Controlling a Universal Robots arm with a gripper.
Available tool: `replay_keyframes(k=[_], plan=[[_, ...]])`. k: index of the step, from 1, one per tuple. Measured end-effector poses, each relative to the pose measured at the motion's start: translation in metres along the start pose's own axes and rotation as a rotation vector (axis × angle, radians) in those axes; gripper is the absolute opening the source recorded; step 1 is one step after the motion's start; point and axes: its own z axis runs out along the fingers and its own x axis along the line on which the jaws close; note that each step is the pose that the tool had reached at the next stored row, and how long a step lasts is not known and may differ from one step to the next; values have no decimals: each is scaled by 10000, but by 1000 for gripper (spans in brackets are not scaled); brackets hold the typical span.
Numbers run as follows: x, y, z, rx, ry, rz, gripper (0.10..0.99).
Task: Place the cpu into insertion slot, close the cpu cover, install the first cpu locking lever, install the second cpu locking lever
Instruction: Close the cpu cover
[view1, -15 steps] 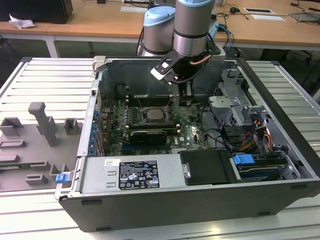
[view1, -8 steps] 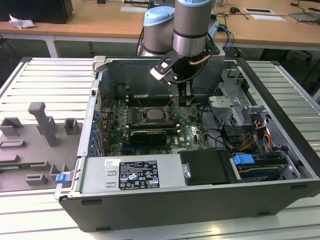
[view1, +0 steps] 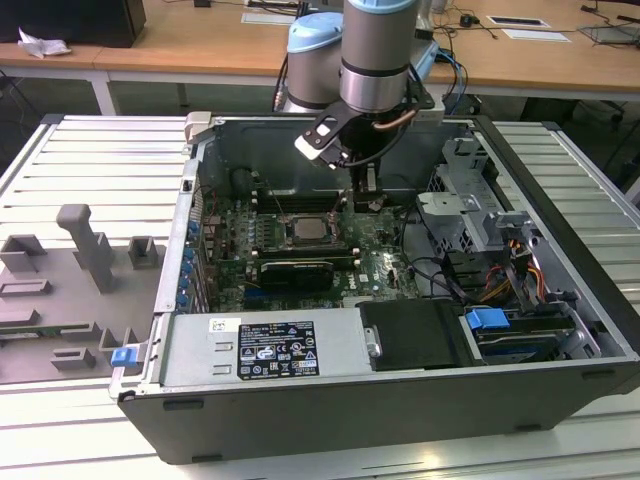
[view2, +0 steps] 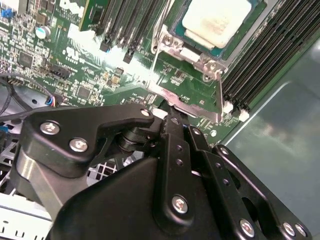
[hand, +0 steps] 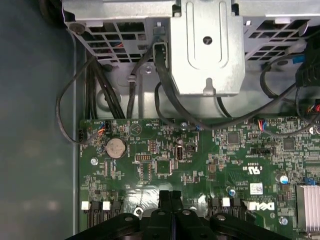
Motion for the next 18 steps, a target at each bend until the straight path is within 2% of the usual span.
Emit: replay_keyframes(k=[9,18], plan=[[-3,-126,-9,0,0,0,106],[-4,-204,-14,0,1,1,106]])
